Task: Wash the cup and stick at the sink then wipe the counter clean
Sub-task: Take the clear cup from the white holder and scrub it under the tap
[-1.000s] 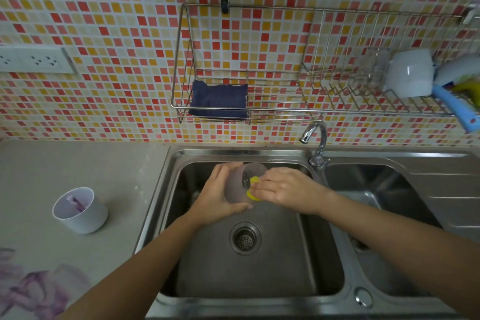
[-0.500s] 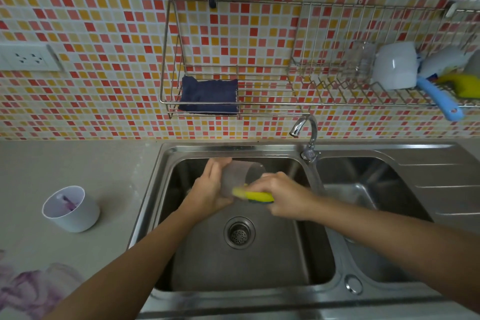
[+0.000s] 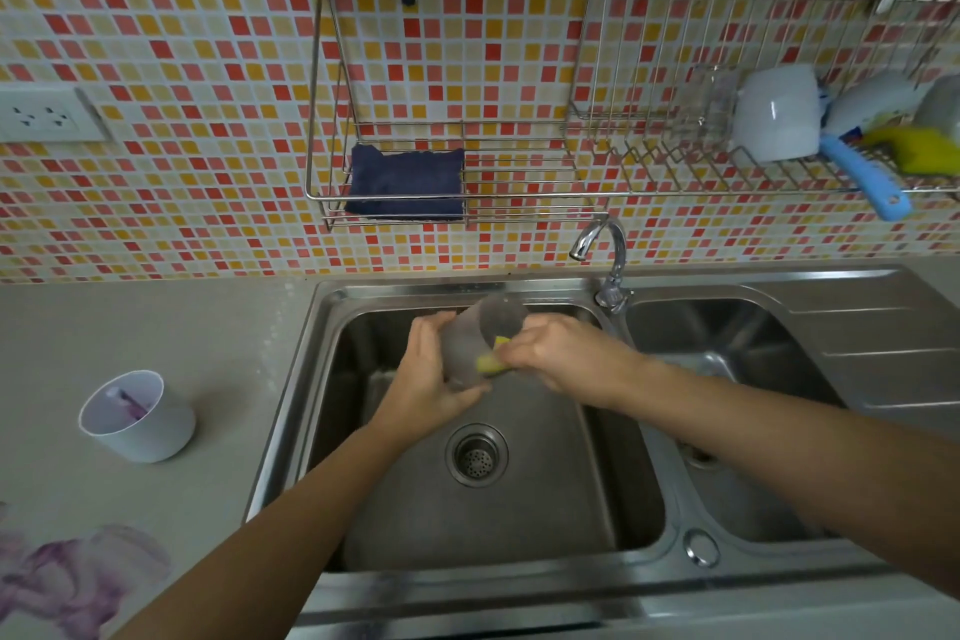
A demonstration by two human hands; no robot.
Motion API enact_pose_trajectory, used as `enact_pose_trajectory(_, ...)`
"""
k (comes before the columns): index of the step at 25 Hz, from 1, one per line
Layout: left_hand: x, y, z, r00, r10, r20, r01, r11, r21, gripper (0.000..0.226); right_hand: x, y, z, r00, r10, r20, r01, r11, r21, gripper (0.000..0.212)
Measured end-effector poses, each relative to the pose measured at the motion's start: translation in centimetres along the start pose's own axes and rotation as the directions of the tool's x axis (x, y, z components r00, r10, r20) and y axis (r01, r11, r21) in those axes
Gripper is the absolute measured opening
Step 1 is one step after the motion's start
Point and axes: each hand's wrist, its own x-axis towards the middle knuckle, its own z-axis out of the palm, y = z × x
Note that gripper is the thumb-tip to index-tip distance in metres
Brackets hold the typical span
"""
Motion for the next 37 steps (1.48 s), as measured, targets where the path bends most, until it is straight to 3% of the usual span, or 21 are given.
enact_pose_trajectory(2, 0.1, 0.0, -0.7, 0.988, -0.062, 0.14, 0.081, 0.988, -0.133, 0.102, -0.2, 1.2, -0.7, 0.974, -0.227, 0.026, 0.228, 0.953, -0.199, 0.023)
enact_pose_trajectory(4, 0.3, 0.1, -1.1, 0.968, -0.043, 0.246, 0.078, 0.988, -0.131, 0.113, -0.3, 1.7, -1.8, 0.919, -0.388, 0.067, 0.387, 0.857, -0.34, 0.029)
enact_pose_trajectory(7, 0.4, 0.6, -0.4, 0.975, 0.03, 0.219, -0.019, 0.998, -0.052, 0.104, -0.4, 2.1, -2.2, 0.869, -0.49, 0.066, 0.463, 0.758, -0.459, 0.034)
enact_pose_trajectory(9, 0.3, 0.9, 0.3, 0.993, 0.024, 0.114, -0.02, 0.999, -0.033, 0.096, -0.4, 0.8, -1.0, 0.93, -0.367, 0.029, 0.342, 0.833, -0.436, 0.023)
enact_pose_trajectory(11, 0.3, 0.5, 0.5, 1.0, 0.007, 0.029, -0.006, 0.999, -0.038, 0.094, -0.6, -0.3, -0.2, 0.986, -0.165, 0.026, 0.167, 0.981, -0.095, 0.03)
enact_pose_trajectory(13, 0.2, 0.1, 0.4, 1.0, -0.001, -0.01, 0.001, 1.0, -0.031, 0.094, -1.0, -0.7, -0.6, 0.991, 0.009, 0.136, -0.033, 0.984, 0.178, 0.05)
enact_pose_trajectory(15, 0.1, 0.1, 0.4, 1.0, 0.011, -0.022, -0.011, 1.0, -0.001, 0.094, -1.2, -0.5, -1.3, 0.994, -0.007, 0.109, -0.006, 0.993, 0.119, 0.05)
enact_pose_trajectory(18, 0.1, 0.7, 1.5, 0.999, 0.039, -0.02, -0.039, 0.999, -0.006, 0.092, -1.3, -1.5, -0.8, 0.995, -0.061, 0.076, 0.072, 0.985, -0.156, 0.029)
enact_pose_trajectory(20, 0.1, 1.3, 1.9, 1.0, 0.028, -0.005, -0.028, 0.999, -0.029, 0.091, -1.5, -1.7, -0.2, 0.997, -0.052, 0.05, 0.06, 0.982, -0.179, 0.025)
enact_pose_trajectory(24, -0.1, 1.6, 0.4, 0.981, -0.038, 0.192, 0.07, 0.984, -0.164, 0.105, -1.9, 0.4, -1.9, 0.977, -0.178, 0.114, 0.208, 0.91, -0.359, 0.022)
enact_pose_trajectory(26, -0.1, 1.9, 0.2, 0.966, 0.0, 0.259, 0.034, 0.991, -0.129, 0.109, -1.9, 0.4, -2.7, 0.954, -0.252, 0.162, 0.298, 0.855, -0.424, 0.016)
enact_pose_trajectory(28, -0.1, 2.1, 0.7, 0.965, 0.058, 0.257, -0.04, 0.996, -0.074, 0.1, -1.8, 0.0, -2.7, 0.954, -0.272, 0.125, 0.299, 0.837, -0.459, 0.015)
enact_pose_trajectory(30, -0.4, 2.1, 1.2, 0.987, 0.05, 0.154, -0.044, 0.998, -0.047, 0.091, -1.8, -1.1, -2.0, 0.983, -0.171, 0.061, 0.181, 0.919, -0.35, 0.017)
enact_pose_trajectory(32, -0.6, 1.5, 1.3, 0.997, 0.041, 0.062, -0.039, 0.999, -0.034, 0.088, -2.1, -2.3, -1.3, 0.993, -0.017, 0.114, 0.019, 1.0, -0.021, 0.037)
enact_pose_trajectory(33, -0.7, 1.1, 1.2, 0.998, 0.045, 0.041, -0.044, 0.999, -0.025, 0.087, -2.3, -2.7, -1.3, 0.986, 0.056, 0.159, -0.074, 0.991, 0.111, 0.049)
enact_pose_trajectory(35, -1.1, 0.7, 1.0, 0.999, 0.032, 0.003, -0.032, 0.999, 0.013, 0.086, -2.7, -2.6, -1.7, 0.978, 0.113, 0.174, -0.138, 0.981, 0.137, 0.061)
enact_pose_trajectory(37, -1.1, 0.8, 1.1, 0.999, 0.04, -0.012, -0.04, 0.998, 0.039, 0.085, -2.7, -2.5, -2.0, 0.985, 0.097, 0.145, -0.104, 0.994, 0.039, 0.055)
